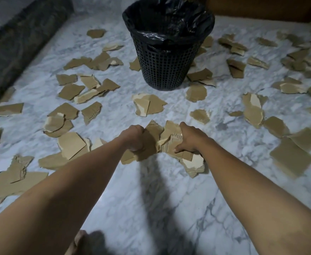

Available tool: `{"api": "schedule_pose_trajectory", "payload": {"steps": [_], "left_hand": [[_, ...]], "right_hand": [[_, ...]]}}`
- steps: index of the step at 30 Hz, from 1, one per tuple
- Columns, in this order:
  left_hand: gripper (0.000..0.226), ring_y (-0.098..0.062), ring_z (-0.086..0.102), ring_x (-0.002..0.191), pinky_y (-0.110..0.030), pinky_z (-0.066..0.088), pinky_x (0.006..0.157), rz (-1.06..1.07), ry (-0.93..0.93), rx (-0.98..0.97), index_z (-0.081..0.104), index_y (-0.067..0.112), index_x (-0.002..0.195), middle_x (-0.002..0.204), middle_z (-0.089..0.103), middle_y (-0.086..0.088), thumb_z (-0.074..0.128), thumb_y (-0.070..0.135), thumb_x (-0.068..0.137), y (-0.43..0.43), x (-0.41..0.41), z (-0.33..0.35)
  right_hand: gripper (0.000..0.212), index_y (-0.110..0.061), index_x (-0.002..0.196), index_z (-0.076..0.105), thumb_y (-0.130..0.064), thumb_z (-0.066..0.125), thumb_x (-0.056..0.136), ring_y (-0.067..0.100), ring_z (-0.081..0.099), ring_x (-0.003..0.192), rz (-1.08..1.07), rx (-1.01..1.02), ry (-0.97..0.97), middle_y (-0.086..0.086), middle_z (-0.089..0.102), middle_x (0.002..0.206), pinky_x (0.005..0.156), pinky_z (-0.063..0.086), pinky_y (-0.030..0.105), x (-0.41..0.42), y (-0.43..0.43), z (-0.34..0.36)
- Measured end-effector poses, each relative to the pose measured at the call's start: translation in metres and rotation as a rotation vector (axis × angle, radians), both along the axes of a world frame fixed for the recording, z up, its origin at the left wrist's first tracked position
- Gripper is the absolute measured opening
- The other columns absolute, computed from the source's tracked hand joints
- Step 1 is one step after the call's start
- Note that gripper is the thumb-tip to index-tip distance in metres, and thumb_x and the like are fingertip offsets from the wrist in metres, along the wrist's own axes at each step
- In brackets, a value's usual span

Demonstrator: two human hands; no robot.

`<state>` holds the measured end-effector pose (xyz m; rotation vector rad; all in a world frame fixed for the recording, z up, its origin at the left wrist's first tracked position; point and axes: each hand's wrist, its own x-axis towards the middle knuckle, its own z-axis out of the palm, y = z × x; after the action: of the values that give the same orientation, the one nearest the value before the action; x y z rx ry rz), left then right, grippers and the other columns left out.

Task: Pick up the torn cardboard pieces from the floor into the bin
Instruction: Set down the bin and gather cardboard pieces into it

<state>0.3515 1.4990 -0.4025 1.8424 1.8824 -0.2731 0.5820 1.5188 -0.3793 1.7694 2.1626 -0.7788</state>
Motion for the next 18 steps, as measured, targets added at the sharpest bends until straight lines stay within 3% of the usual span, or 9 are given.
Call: {"api": "schedule_pose_trajectory", "payload": {"steps": [2,4,7,9,12,15,18], "left_hand": [[0.045,-0.028,0.063,0.096,-0.035,0.057,0.077,-0.005,-0.026,0.009,0.06,0.014,0.118,0.11,0.061,-0.008,0.065,0.017,0.073,-0.003,0.006,0.002],[0.036,-0.027,0.062,0.096,-0.035,0.055,0.074,0.033,-0.102,0.061,0.059,0.014,0.111,0.11,0.061,-0.008,0.064,0.018,0.075,-0.005,0.015,0.007],[0.033,-0.026,0.062,0.095,-0.035,0.053,0.072,0.223,-0.374,0.223,0.059,0.013,0.108,0.106,0.065,-0.008,0.063,0.014,0.075,0.002,0.029,0.035],[0.037,-0.024,0.063,0.098,-0.033,0.052,0.075,0.343,-0.637,0.368,0.058,0.014,0.113,0.104,0.065,-0.005,0.065,0.008,0.077,0.014,0.04,0.076],[0.044,-0.02,0.06,0.105,-0.034,0.052,0.089,0.405,-0.964,0.579,0.049,0.018,0.125,0.111,0.06,0.0,0.068,0.009,0.087,0.035,0.056,0.159],[0.047,-0.017,0.058,0.108,-0.033,0.052,0.09,0.413,-1.104,0.781,0.044,0.018,0.132,0.114,0.057,0.002,0.06,0.007,0.089,0.065,0.061,0.233],[0.048,-0.018,0.055,0.103,-0.034,0.052,0.09,0.47,-1.106,0.927,0.037,0.014,0.13,0.112,0.053,-0.002,0.045,-0.001,0.085,0.105,0.06,0.289]], "right_hand": [[0.084,-0.018,0.125,0.036,-0.043,0.089,0.065,0.029,0.058,0.097,-0.046,0.0,0.082,0.01,0.059,0.118,0.075,0.051,0.04,0.005,-0.004,0.001],[0.087,-0.02,0.131,0.036,-0.037,0.091,0.065,0.027,0.056,0.109,-0.147,-0.028,0.246,0.007,0.055,0.13,0.084,0.049,0.038,0.014,-0.001,0.011],[0.101,-0.023,0.145,0.034,-0.034,0.092,0.064,0.019,0.049,0.128,-0.271,0.045,0.47,-0.001,0.049,0.141,0.095,0.045,0.03,0.029,0.012,0.051],[0.091,-0.021,0.146,0.037,-0.032,0.088,0.071,0.012,0.052,0.117,-0.361,0.172,0.639,-0.008,0.052,0.129,0.088,0.044,0.022,0.037,0.023,0.093],[0.068,-0.022,0.138,0.045,-0.035,0.08,0.081,0.009,0.06,0.11,-0.436,0.387,0.881,-0.012,0.06,0.12,0.087,0.049,0.025,0.037,0.046,0.169],[0.063,-0.02,0.138,0.045,-0.036,0.074,0.084,0.002,0.061,0.106,-0.451,0.67,1.041,-0.013,0.061,0.119,0.093,0.051,0.023,0.017,0.068,0.236],[0.055,-0.014,0.142,0.033,-0.02,0.056,0.093,-0.015,0.054,0.082,-0.462,0.863,1.176,-0.016,0.054,0.113,0.071,0.045,0.002,-0.014,0.092,0.285]]}}
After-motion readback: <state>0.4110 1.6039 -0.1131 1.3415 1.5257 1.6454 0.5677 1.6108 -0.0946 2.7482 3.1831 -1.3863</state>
